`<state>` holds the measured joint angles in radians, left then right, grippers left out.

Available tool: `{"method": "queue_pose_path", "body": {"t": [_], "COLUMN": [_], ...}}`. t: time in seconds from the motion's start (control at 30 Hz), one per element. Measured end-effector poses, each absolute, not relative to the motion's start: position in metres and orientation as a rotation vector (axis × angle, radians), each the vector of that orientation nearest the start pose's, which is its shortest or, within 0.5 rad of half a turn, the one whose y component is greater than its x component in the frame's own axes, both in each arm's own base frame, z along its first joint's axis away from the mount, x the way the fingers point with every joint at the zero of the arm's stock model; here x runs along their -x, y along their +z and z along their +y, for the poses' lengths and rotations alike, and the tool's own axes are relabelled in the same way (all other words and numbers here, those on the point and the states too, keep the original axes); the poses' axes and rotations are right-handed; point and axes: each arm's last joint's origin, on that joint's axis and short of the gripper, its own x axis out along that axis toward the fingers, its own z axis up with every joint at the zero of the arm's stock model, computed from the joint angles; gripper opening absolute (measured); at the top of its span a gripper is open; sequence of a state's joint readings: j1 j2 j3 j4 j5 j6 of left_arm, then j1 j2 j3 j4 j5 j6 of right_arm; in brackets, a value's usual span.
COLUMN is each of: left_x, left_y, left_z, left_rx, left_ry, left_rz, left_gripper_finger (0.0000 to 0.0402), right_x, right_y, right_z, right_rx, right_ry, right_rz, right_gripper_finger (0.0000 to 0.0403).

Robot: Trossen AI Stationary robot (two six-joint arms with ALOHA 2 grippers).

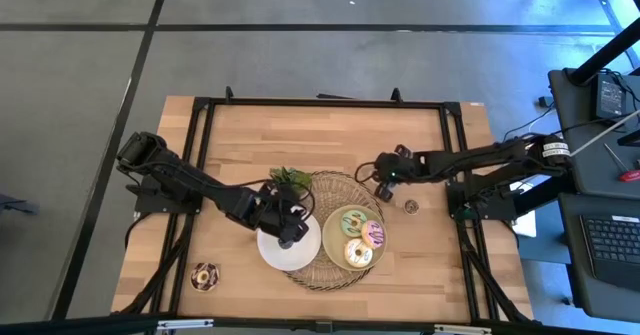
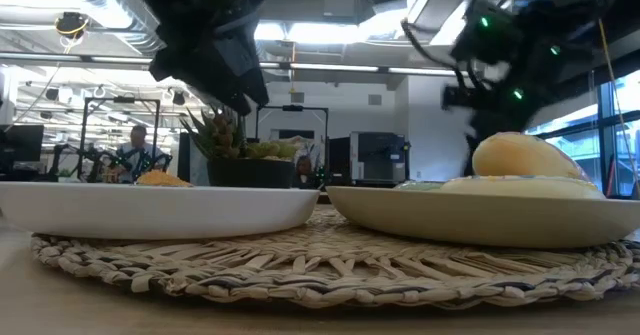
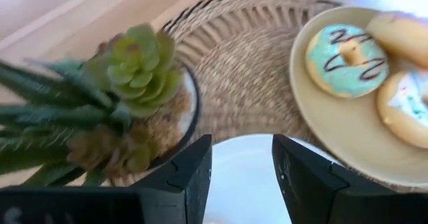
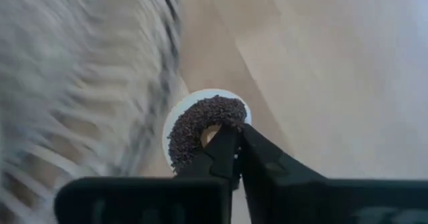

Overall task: Pick & Place donuts
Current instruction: Put the small black donut on the white plate

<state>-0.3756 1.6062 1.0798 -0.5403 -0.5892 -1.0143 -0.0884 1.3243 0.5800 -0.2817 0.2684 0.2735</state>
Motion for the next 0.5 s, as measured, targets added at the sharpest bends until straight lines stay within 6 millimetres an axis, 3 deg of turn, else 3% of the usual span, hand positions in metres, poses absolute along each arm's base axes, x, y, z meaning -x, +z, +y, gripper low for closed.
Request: {"method": "queue_pose_path", "body": {"t": [0.13, 0.27, 0.5], "left_x": [-0.308, -0.320, -0.334], "left_y": [0.221, 0.229, 0.240], "left_z": [-0.102, -0.100, -0.085], "left_rx": [0.416, 0.399, 0.401], "left_ry": [0.558, 0.471, 0.442], "left_rz": [0.678, 0.593, 0.472], "left_gripper_finger": [0.0147, 0.0138, 0.0116], "right_x": [-0.245, -0.262, -0.277], "right_y": [0.185, 0.208, 0.224], "right_z": [-0.019, -0.001, 0.029], "right_rx": [-0.063, 0.009, 0.065], "right_ry": [-0.370, -0.271, -0.146], "right_rz": [0.889, 0.749, 0.522], "right_gripper_finger": [0.0034, 0.0022, 0.0017]}}
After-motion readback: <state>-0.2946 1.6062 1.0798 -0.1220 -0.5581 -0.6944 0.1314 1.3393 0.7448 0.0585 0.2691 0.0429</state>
